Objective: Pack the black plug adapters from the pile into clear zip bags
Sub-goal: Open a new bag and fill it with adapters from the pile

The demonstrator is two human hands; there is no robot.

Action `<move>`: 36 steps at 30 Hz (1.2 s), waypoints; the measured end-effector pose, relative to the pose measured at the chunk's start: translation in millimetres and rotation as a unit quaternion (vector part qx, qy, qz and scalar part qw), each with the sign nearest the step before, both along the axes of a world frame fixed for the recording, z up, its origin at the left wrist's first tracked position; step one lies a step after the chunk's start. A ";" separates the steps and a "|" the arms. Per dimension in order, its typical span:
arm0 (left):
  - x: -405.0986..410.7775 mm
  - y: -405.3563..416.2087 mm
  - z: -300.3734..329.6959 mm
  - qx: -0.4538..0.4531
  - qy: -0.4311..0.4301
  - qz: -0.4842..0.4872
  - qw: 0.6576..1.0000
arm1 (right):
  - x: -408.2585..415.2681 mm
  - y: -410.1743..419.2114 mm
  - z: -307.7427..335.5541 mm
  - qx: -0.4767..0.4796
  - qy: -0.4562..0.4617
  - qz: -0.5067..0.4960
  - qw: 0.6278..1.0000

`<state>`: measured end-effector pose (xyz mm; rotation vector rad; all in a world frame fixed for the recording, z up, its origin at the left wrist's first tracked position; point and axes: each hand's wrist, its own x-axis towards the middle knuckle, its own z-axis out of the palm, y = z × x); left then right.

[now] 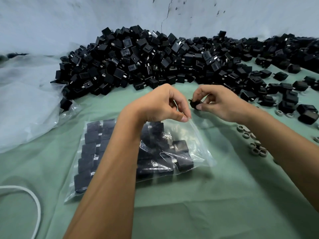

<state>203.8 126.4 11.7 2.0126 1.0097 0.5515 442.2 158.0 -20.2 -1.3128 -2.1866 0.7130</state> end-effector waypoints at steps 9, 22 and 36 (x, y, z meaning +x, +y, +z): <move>-1.0 -2.4 6.9 0.014 -0.028 -0.018 0.999 | -26.7 -57.1 -6.2 -0.154 0.143 0.126 0.969; -0.2 -2.4 6.9 0.015 -0.020 -0.017 1.000 | -41.8 -53.3 -12.8 -0.175 0.145 0.130 0.965; 2.8 -0.1 -2.1 -0.003 -0.005 -0.001 1.000 | 4.6 20.3 -19.3 0.148 -0.354 -0.245 0.890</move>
